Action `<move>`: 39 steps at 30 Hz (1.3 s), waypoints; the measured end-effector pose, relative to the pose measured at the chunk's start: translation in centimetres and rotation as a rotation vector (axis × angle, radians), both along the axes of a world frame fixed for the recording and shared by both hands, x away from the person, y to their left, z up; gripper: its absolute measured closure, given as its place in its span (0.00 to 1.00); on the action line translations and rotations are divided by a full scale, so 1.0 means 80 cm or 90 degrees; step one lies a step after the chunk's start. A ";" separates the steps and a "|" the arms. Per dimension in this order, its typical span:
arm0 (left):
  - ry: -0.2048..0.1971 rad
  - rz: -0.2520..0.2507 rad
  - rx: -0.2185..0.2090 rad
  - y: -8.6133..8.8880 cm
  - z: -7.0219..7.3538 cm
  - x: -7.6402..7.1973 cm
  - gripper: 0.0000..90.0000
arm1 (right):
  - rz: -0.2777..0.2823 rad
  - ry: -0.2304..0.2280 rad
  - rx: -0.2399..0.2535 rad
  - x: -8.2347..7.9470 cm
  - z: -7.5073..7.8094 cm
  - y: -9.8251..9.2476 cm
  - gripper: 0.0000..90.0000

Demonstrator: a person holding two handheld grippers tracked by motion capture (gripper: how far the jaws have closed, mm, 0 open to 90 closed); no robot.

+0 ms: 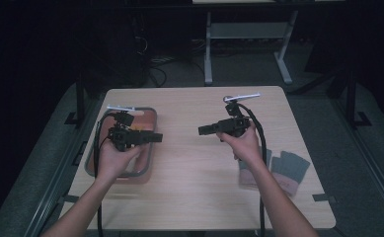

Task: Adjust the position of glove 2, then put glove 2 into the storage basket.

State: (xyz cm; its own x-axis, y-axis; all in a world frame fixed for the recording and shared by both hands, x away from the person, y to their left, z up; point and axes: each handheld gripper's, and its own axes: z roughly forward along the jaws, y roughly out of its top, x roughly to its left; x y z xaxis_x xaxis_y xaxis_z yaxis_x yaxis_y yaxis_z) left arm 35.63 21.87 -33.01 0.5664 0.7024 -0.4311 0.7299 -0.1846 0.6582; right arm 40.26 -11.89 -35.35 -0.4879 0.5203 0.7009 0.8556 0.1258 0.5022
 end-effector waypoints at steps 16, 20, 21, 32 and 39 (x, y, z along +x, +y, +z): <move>-0.007 -0.039 0.001 -0.040 -0.003 -0.003 0.45 | -0.038 0.000 -0.015 -0.014 -0.011 -0.054 0.65; -0.009 -0.049 0.001 -0.051 -0.004 -0.004 0.44 | -0.044 -0.006 -0.017 -0.019 -0.008 -0.065 0.64; -0.009 -0.049 0.001 -0.051 -0.004 -0.004 0.43 | -0.044 -0.006 -0.017 -0.019 -0.008 -0.065 0.64; -0.014 -0.076 -0.005 -0.085 -0.007 -0.009 0.42 | -0.070 -0.006 -0.035 -0.034 -0.014 -0.102 0.61; -0.018 -0.090 0.000 -0.104 -0.010 -0.011 0.41 | -0.083 -0.008 -0.047 -0.043 -0.014 -0.121 0.60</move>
